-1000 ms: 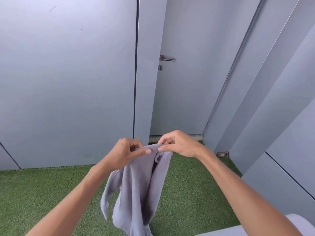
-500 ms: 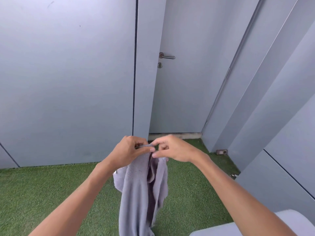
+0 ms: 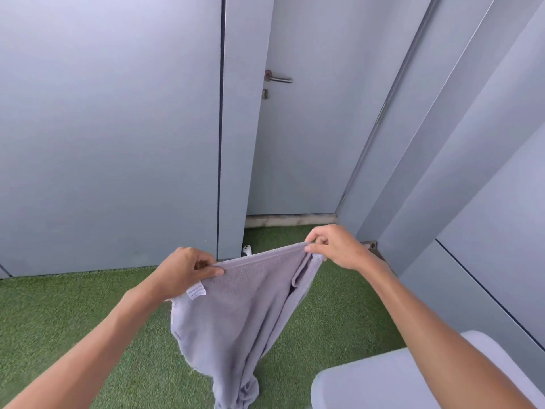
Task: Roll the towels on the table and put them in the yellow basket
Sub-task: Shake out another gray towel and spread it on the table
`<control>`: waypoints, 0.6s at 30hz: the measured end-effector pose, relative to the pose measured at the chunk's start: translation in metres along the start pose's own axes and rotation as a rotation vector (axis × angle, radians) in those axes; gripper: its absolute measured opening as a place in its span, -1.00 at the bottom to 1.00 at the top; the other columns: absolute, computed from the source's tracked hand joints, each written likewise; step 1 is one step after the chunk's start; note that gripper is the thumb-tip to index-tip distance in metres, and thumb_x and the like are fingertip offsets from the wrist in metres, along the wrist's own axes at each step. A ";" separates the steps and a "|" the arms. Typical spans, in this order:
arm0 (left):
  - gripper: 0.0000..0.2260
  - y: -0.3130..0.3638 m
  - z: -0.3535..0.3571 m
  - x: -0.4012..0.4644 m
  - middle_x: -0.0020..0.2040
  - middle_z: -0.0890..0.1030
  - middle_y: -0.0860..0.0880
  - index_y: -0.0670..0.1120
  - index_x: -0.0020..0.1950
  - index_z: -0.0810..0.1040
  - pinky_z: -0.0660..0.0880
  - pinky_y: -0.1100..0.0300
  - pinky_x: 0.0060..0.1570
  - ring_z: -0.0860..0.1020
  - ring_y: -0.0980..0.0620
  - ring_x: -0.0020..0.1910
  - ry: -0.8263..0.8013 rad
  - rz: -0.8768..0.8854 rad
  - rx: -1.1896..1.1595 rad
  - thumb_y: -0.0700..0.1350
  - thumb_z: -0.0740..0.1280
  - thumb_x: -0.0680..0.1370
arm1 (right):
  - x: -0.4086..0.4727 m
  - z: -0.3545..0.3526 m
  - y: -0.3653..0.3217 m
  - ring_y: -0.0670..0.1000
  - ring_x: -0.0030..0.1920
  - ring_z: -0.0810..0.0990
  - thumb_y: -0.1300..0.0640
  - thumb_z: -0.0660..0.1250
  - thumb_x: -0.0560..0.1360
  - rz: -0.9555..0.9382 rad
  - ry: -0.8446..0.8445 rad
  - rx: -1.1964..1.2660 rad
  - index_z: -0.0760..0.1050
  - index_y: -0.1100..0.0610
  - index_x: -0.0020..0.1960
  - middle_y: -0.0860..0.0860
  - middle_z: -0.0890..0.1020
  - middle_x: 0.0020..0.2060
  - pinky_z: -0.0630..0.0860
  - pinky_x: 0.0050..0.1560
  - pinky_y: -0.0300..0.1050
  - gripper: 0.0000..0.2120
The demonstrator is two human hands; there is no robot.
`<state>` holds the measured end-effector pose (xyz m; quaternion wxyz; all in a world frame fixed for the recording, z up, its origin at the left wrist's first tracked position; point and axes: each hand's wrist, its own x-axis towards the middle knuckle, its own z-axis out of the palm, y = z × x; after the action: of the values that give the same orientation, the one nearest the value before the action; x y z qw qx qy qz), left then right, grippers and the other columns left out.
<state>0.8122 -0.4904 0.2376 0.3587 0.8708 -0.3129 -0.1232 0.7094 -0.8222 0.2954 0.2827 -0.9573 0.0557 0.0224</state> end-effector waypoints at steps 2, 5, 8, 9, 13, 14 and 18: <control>-0.72 0.003 0.020 -0.001 -0.50 0.38 0.07 -0.06 -0.31 0.56 0.23 0.25 -0.42 0.26 0.09 -0.47 0.049 0.013 0.000 0.10 0.41 0.48 | -0.008 0.011 0.014 -0.07 -0.45 0.51 0.08 0.41 0.50 0.060 0.000 -0.031 0.58 0.02 -0.05 0.07 0.61 -0.40 0.38 -0.34 -0.24 -0.96; -0.76 0.010 0.062 -0.009 -0.47 0.43 -0.01 -0.01 -0.29 0.50 0.29 0.16 -0.40 0.28 0.05 -0.46 0.121 0.025 -0.025 0.04 0.36 0.54 | -0.028 0.030 0.042 -0.06 -0.33 0.60 0.15 0.41 0.49 0.180 -0.023 -0.119 0.48 0.08 0.32 0.00 0.63 -0.34 0.50 -0.25 -0.15 -0.60; -0.81 0.020 0.114 -0.024 -0.46 0.45 0.01 -0.01 -0.18 0.48 0.30 0.15 -0.41 0.30 0.05 -0.48 0.119 0.021 -0.107 0.03 0.28 0.59 | -0.058 0.054 0.079 0.06 -0.11 0.62 0.23 0.38 0.50 0.380 -0.045 -0.261 0.34 0.17 0.44 0.18 0.66 -0.03 0.54 -0.02 -0.02 -0.47; -0.83 0.025 0.131 -0.027 -0.47 0.45 0.03 -0.01 -0.14 0.49 0.30 0.16 -0.41 0.31 0.07 -0.49 0.102 0.007 -0.140 0.02 0.26 0.60 | -0.070 0.062 0.091 0.13 -0.02 0.62 0.25 0.36 0.50 0.446 -0.056 -0.314 0.41 0.20 0.37 0.21 0.63 0.03 0.53 0.03 0.00 -0.55; -0.87 0.047 0.190 -0.025 -0.48 0.42 0.09 -0.06 -0.12 0.50 0.25 0.25 -0.44 0.29 0.11 -0.51 0.000 -0.052 -0.217 -0.09 0.25 0.62 | -0.115 0.074 0.130 0.15 -0.21 0.54 0.32 0.28 0.45 0.661 -0.056 -0.455 0.42 0.11 -0.31 0.13 0.52 -0.25 0.41 -0.23 -0.11 -0.80; -0.88 0.052 0.202 -0.022 -0.47 0.43 0.09 -0.07 -0.10 0.51 0.24 0.27 -0.45 0.30 0.11 -0.50 -0.036 -0.073 -0.218 -0.12 0.25 0.62 | -0.124 0.073 0.141 0.13 -0.21 0.53 0.30 0.28 0.46 0.699 -0.042 -0.465 0.41 0.09 -0.31 0.11 0.54 -0.24 0.38 -0.23 -0.13 -0.79; -0.87 0.069 0.245 -0.016 -0.39 0.49 0.03 -0.05 -0.12 0.52 0.26 0.21 -0.43 0.36 0.09 -0.46 -0.166 -0.107 -0.177 -0.20 0.24 0.59 | -0.157 0.057 0.193 0.18 -0.18 0.65 0.29 0.33 0.43 0.829 0.178 -0.218 0.57 0.23 -0.18 0.19 0.65 -0.18 0.56 -0.25 -0.14 -0.94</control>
<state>0.6605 -0.6521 0.1116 0.3997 0.8380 -0.2825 -0.2411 0.5297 -0.9374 0.1558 0.1411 -0.8764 0.4568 0.0573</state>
